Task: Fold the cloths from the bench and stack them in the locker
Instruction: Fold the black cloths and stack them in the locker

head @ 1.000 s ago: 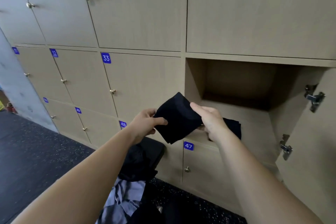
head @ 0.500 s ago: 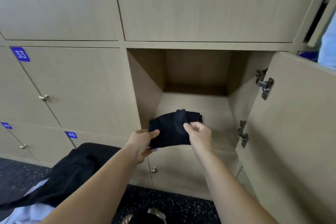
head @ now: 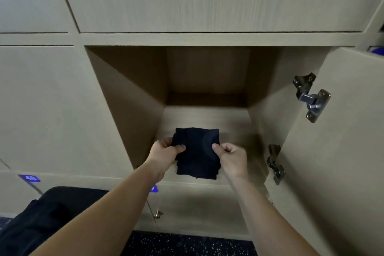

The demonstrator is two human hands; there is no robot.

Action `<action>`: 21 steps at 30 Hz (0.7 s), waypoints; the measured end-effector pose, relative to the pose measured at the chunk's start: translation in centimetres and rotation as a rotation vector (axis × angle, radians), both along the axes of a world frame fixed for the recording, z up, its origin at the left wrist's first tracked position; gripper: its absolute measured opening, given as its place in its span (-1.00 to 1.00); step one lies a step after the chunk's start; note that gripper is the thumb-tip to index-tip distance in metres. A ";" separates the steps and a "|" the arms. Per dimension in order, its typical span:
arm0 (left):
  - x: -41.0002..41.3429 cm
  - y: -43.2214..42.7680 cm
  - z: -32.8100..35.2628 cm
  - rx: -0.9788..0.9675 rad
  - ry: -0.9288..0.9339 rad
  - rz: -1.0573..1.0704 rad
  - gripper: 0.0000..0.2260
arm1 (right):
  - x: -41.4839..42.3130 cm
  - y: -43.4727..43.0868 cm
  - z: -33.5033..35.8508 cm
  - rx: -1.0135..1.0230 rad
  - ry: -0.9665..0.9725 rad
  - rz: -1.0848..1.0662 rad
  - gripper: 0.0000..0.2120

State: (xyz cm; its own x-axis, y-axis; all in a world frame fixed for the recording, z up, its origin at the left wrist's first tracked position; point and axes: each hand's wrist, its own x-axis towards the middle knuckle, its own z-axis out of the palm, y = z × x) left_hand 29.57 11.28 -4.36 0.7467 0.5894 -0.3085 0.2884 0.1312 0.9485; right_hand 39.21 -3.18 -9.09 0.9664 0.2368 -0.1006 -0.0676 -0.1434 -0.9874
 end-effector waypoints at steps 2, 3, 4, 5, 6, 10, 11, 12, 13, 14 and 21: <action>1.3 0.8 -0.3 0.023 -0.003 -0.011 -0.88 | 1.8 0.7 -0.1 -0.046 -0.006 0.010 -0.75; 2.0 1.3 -0.5 0.034 -0.002 -0.010 -0.88 | 2.6 1.0 -0.2 -0.062 -0.007 0.014 -0.76; 2.5 1.6 -0.8 0.041 -0.001 -0.009 -0.88 | 3.3 1.3 -0.5 -0.074 -0.005 0.013 -0.76; 3.0 2.0 -1.3 0.047 0.004 -0.005 -0.88 | 4.0 1.6 -0.8 -0.085 0.001 0.011 -0.76; 3.4 2.3 -1.6 0.048 0.007 0.001 -0.88 | 4.5 1.8 -1.2 -0.094 0.011 0.011 -0.77; 3.7 2.6 -3.6 0.047 0.010 0.013 -0.88 | 5.4 2.3 -2.9 -0.089 0.042 0.001 -0.80; 3.6 2.5 -4.0 0.051 0.007 0.011 -0.88 | 5.3 2.3 -3.3 -0.095 0.037 -0.003 -0.81; 3.5 2.4 -4.4 0.057 0.002 0.008 -0.87 | 5.2 2.3 -3.7 -0.105 0.031 -0.007 -0.81; 3.4 2.3 -4.8 0.067 -0.002 0.003 -0.86 | 5.2 2.2 -4.0 -0.115 0.025 -0.010 -0.81; 3.3 2.1 -5.0 0.080 -0.006 -0.003 -0.85 | 5.1 2.1 -4.2 -0.119 0.017 -0.015 -0.81; 3.4 1.5 -6.0 0.152 0.012 -0.030 -0.79 | 4.5 1.8 -5.1 -0.147 -0.042 -0.075 -0.77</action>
